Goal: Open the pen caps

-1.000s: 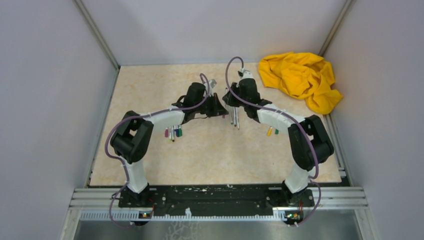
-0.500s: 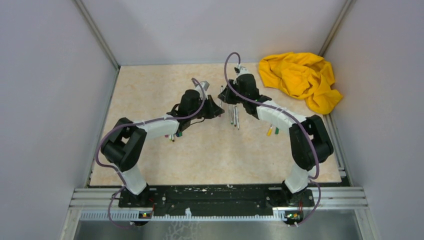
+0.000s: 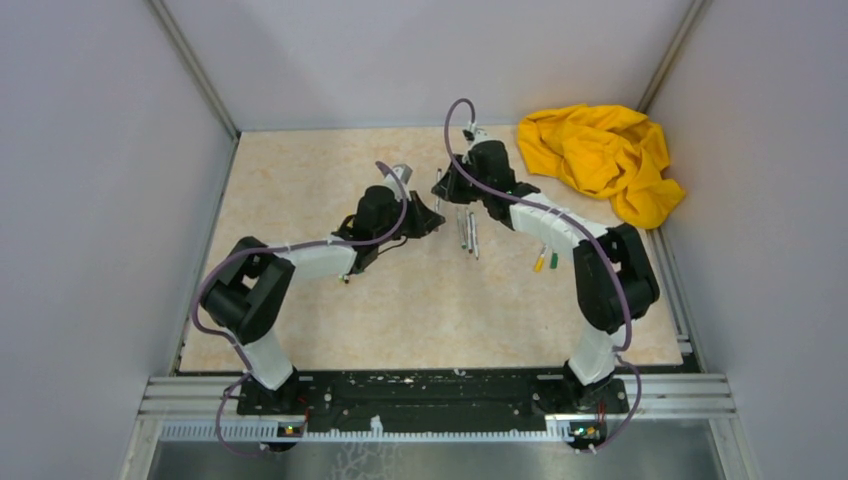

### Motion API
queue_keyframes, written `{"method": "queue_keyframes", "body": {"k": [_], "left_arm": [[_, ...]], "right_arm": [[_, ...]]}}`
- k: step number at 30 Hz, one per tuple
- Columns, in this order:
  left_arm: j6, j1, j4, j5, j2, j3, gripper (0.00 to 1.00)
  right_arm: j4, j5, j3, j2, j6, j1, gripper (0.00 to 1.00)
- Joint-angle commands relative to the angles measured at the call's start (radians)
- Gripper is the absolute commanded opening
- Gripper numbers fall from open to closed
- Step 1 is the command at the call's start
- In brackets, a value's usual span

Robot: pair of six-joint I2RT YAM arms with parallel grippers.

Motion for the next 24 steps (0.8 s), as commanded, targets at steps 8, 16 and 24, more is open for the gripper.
{"method": "queue_keyframes", "body": {"k": [8, 16, 24], "left_arm": [[0.065, -0.079, -0.271, -0.019, 0.013, -0.099, 0.0], [0.02, -0.07, -0.337, -0.277, -0.028, -0.035, 0.0], [0.025, -0.025, -0.562, -0.453, 0.094, 0.198, 0.02]], "right_arm": [[0.279, 0.186, 0.225, -0.008, -0.138, -0.097, 0.0], [0.031, 0.223, 0.254, -0.013, -0.218, -0.097, 0.0], [-0.275, 0.248, 0.23, -0.003, -0.259, -0.096, 0.0]]}}
